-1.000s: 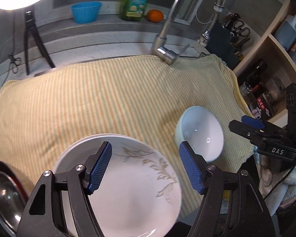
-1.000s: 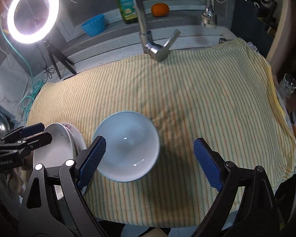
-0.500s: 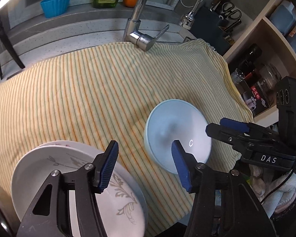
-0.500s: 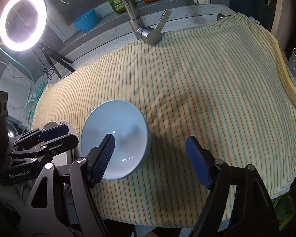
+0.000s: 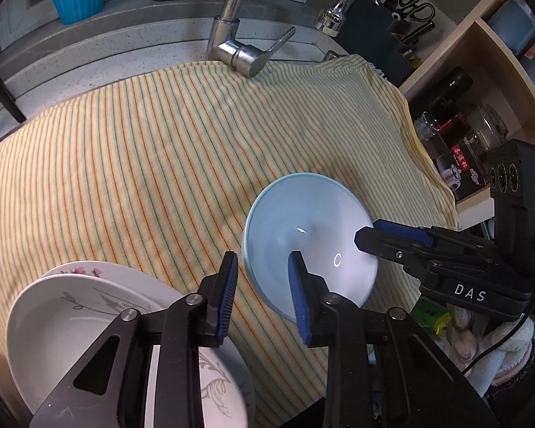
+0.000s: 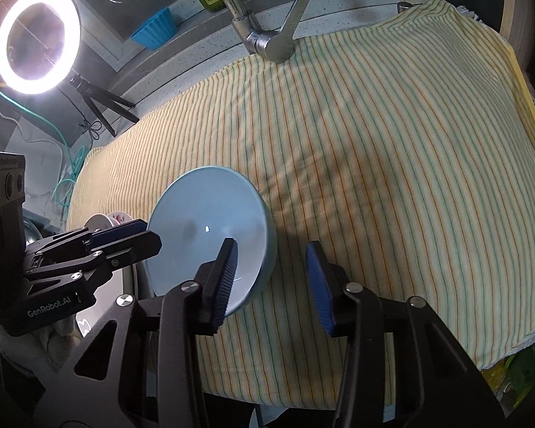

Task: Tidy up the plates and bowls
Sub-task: 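Close both grippers on the rim of the pale white bowl, then carry the pale white bowl over the nested steel bowls and lower it inside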

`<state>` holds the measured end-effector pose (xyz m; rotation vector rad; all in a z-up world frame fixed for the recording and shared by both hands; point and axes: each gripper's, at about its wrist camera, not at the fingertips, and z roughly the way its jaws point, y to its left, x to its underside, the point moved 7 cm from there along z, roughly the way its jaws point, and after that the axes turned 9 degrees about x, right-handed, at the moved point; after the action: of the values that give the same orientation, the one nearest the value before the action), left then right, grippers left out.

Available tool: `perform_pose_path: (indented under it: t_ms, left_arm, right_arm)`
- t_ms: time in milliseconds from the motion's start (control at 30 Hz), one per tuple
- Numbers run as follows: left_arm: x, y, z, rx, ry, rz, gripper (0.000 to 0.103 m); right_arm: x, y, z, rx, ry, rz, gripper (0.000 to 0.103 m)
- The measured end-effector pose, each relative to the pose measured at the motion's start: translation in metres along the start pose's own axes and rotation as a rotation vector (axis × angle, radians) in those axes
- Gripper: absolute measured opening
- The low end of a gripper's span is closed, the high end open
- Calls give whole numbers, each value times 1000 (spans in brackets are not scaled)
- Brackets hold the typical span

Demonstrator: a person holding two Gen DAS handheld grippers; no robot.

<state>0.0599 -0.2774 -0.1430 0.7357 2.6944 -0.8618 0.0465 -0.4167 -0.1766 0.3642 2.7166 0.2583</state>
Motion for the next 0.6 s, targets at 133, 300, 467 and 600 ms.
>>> perform_pose_path:
  t_ms: [133,300,467,600]
  left_arm:
    - [0,1,4,6,8,-7,20]
    - [0,2,8,21,16,-16,20]
    - [1,2,8,22,16,-22,19]
    - [1,0,1,35,4,-32,19]
  right_arm:
    - [2,0,4,-4,19,-5,23]
    - [4,2,9,-26,41,-1,14]
    - [2,3,8,-24,40,7,14]
    - [0,6,0,-20,26,2,14]
